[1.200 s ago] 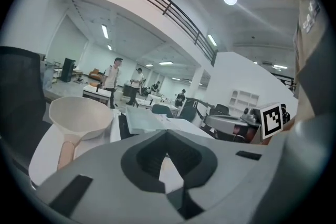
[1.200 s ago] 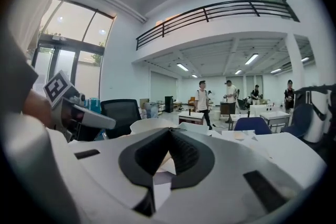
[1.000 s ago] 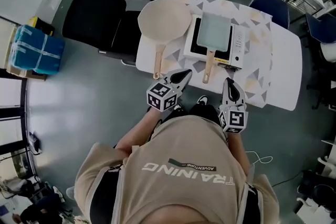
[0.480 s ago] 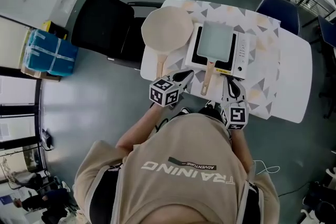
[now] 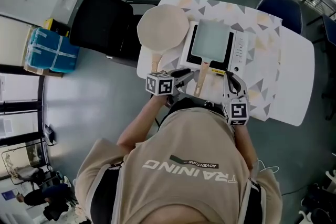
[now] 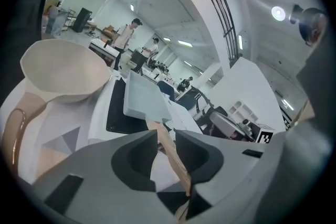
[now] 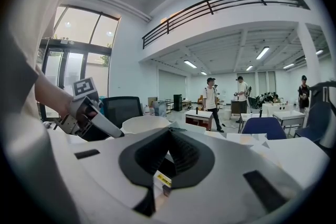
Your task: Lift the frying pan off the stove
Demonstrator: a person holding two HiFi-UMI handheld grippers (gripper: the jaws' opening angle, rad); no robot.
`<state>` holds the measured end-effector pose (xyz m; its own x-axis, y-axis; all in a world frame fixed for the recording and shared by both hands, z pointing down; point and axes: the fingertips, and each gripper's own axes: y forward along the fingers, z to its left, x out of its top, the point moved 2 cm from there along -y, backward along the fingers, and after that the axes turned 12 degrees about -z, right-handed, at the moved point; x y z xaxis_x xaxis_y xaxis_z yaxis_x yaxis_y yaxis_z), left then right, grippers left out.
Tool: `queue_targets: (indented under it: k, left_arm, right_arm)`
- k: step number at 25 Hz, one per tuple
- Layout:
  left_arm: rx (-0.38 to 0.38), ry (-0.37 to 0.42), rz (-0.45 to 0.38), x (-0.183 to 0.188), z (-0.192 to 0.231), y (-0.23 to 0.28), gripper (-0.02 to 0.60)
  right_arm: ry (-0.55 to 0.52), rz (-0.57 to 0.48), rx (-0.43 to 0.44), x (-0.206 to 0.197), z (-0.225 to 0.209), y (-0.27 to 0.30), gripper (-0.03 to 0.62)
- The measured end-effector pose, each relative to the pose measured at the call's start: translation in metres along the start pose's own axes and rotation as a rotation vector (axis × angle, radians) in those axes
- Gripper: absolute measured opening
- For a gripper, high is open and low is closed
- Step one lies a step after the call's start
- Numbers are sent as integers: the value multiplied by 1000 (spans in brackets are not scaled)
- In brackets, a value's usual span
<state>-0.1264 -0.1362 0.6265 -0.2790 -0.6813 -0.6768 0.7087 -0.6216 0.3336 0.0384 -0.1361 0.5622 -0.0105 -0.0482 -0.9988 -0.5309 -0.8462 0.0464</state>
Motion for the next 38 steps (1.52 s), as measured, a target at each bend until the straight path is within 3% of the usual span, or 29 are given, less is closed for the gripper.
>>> queue_targets:
  k: [8,12,19,25,30,38]
  left_arm:
    - [-49,-66,120,-11,8,16,169]
    - [-100,-173,194,-18,10,29,207]
    - [-205,-341,281,-27,12,48,221]
    - [-253,-403,397,-40,20,66,279]
    - [-299,-489,423,-45,13,83,279]
    - [-357,-546,478,-58,-2,109,278]
  right_arm:
    - [-6,35,-1,-1,11,12,-2]
    - [2,65,-5,-3,19,21,-2]
    - [15,79,-70,-2,20,34,0]
    - [11,98,-114,-9,15,38,-2]
    - [7,118,-150,-12,8,36,0]
    - [14,145,-198,-21,-5,23,0]
